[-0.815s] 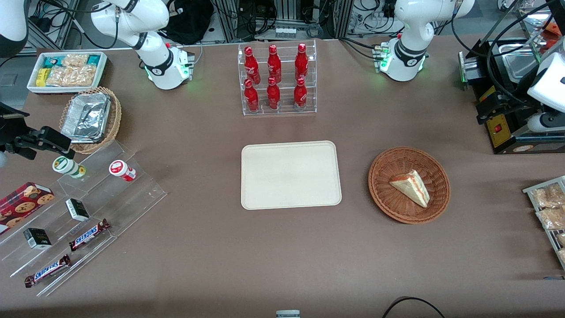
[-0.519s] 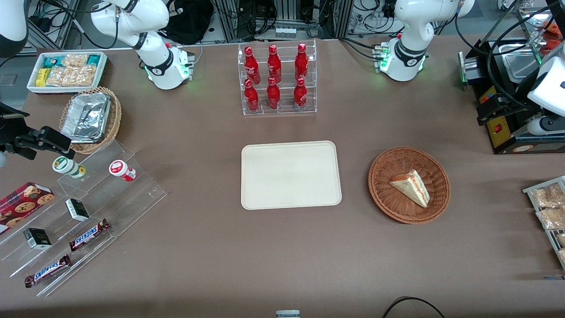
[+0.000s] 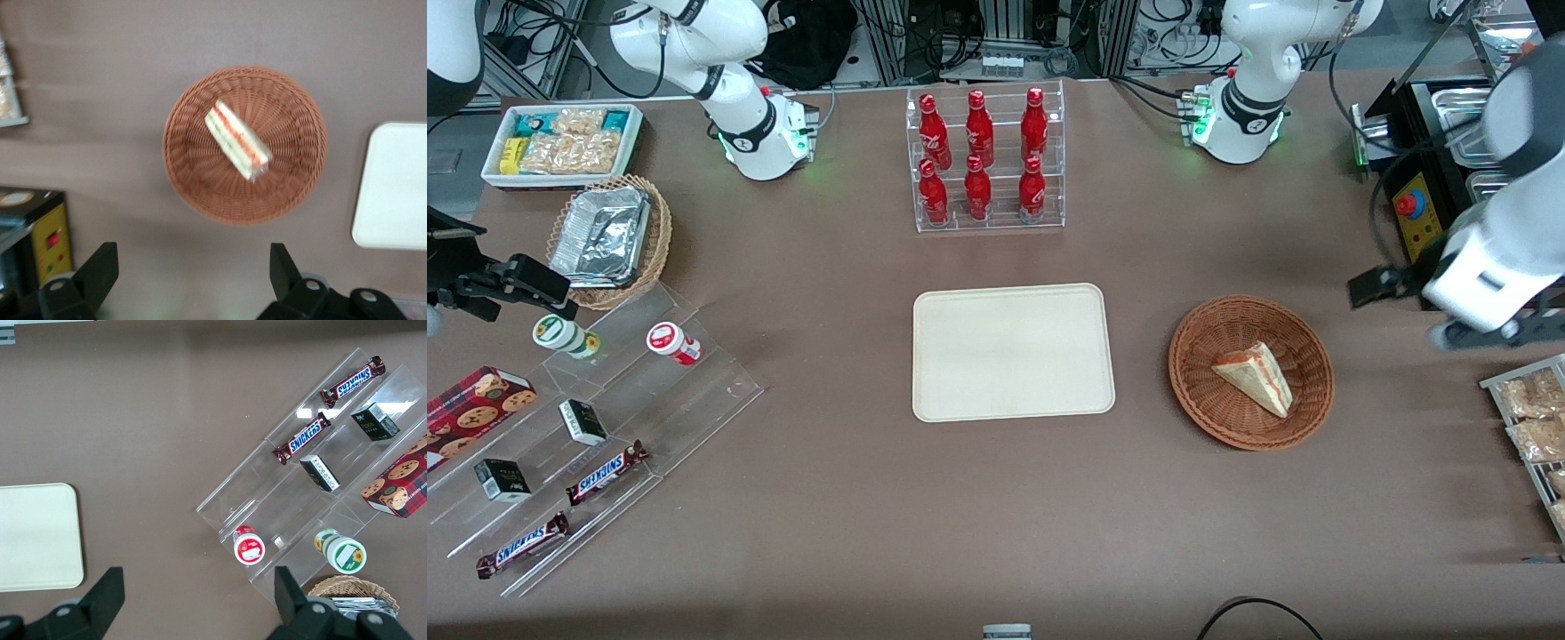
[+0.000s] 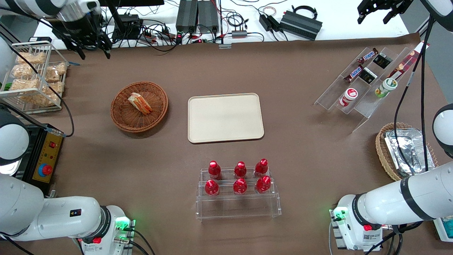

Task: Place sandwich from basket to tray
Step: 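Move the left gripper down toward the wrapped sandwich in the wicker basket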

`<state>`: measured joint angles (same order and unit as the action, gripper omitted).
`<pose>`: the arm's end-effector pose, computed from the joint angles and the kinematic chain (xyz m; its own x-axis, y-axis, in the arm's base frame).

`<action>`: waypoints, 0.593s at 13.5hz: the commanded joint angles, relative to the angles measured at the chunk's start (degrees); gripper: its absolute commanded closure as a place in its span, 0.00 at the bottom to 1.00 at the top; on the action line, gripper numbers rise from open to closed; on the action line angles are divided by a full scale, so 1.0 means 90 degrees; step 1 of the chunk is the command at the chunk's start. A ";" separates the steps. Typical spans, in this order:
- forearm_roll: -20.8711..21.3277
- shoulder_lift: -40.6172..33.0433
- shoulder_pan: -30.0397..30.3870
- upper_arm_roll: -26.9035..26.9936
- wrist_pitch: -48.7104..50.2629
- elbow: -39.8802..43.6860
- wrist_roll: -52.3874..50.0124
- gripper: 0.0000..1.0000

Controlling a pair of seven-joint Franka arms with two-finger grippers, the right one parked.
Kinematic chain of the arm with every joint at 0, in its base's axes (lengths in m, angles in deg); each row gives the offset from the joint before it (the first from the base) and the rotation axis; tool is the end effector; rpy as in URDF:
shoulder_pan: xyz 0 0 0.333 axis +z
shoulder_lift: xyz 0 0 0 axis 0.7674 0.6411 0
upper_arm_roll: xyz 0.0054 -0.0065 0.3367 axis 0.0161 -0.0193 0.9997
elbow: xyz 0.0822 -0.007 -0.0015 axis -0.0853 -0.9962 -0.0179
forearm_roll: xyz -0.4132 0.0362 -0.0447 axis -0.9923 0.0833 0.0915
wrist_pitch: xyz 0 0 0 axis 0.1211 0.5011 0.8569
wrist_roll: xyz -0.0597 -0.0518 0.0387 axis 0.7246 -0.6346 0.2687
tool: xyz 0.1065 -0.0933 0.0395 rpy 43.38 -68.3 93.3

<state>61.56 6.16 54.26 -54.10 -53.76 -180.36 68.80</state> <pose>0.6121 -0.0387 0.4947 0.9912 0.0740 -0.1097 0.0685 -0.9962 -0.0530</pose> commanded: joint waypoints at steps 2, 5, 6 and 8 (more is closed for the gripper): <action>-0.0006 -0.0269 -0.0029 -0.0021 -0.1291 -0.1304 -0.0993 0.00; -0.0123 -0.0152 -0.0029 -0.0031 -0.2150 -0.1880 -0.2350 0.00; -0.0142 -0.0171 -0.0078 -0.0031 -0.2588 -0.2211 -0.2808 0.00; -0.0172 -0.0152 -0.0205 -0.0031 -0.3622 -0.2807 -0.4056 0.00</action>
<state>60.66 6.24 53.63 -54.49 -79.20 -199.90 41.36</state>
